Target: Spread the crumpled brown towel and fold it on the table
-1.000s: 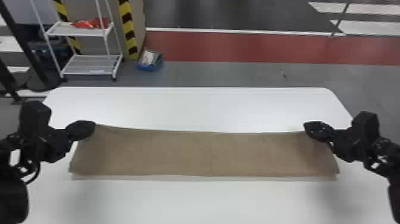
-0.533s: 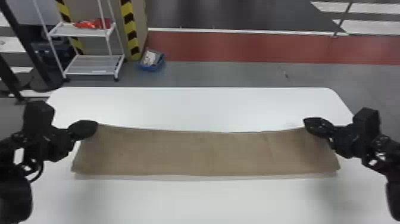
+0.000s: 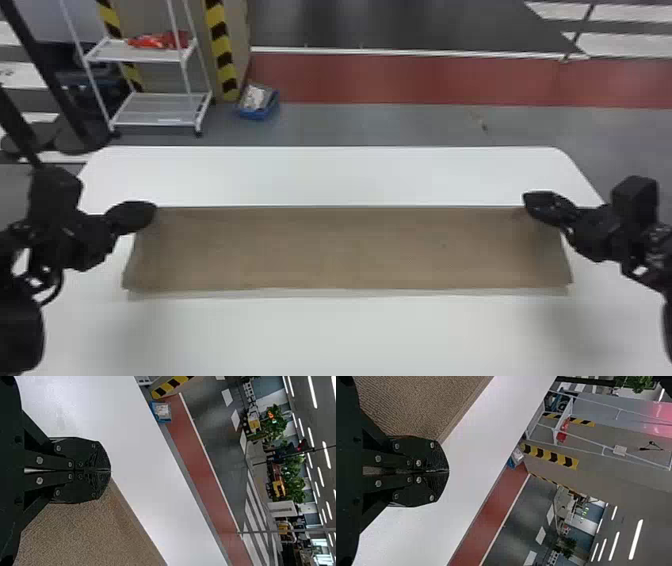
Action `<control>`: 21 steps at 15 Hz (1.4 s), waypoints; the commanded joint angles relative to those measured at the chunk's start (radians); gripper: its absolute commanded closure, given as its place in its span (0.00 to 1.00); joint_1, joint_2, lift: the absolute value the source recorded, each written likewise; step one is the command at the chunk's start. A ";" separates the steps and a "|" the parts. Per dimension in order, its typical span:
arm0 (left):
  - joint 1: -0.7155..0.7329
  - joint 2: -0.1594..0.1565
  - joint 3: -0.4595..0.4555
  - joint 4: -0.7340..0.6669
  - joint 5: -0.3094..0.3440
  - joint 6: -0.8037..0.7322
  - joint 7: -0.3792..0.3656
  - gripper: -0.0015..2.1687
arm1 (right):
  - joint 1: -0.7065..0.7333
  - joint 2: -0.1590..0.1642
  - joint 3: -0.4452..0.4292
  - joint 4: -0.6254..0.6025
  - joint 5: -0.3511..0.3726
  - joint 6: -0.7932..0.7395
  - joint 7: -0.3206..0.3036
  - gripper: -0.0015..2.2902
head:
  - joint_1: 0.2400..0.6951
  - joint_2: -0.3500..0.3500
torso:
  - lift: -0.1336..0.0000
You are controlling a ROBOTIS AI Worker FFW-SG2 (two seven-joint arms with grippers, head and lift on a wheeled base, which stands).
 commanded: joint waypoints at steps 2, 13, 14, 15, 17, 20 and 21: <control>0.003 0.000 0.000 0.000 0.000 0.000 0.000 0.65 | -0.011 0.001 0.007 0.000 -0.015 0.005 0.000 0.65 | 1.00 0.46 | 0.07; 0.016 -0.003 -0.019 0.001 -0.002 -0.012 0.000 0.65 | -0.037 0.023 0.091 0.049 0.054 0.035 -0.123 0.03 | 1.00 0.47 | 0.07; 0.016 -0.003 -0.019 0.001 -0.002 -0.012 0.000 0.65 | -0.037 0.024 0.088 0.049 0.052 0.035 -0.126 0.03 | 1.00 0.47 | 0.07; 0.016 -0.001 -0.019 0.001 -0.002 -0.012 -0.002 0.65 | -0.034 0.026 0.080 0.046 0.046 0.035 -0.127 0.03 | 1.00 0.47 | 0.07; 0.016 0.000 -0.014 0.000 -0.009 -0.009 0.000 0.65 | -0.011 0.032 0.065 0.031 0.028 0.026 -0.141 0.03 | 1.00 0.47 | 0.07; 0.017 -0.001 -0.022 0.000 -0.029 -0.009 0.029 0.45 | 0.020 0.032 0.053 -0.011 0.011 0.029 -0.149 0.03 | 1.00 0.47 | 0.07; 0.025 -0.006 -0.022 -0.002 -0.018 -0.009 0.058 0.05 | 0.024 0.032 0.051 -0.011 0.008 0.026 -0.147 0.03 | 1.00 0.47 | 0.07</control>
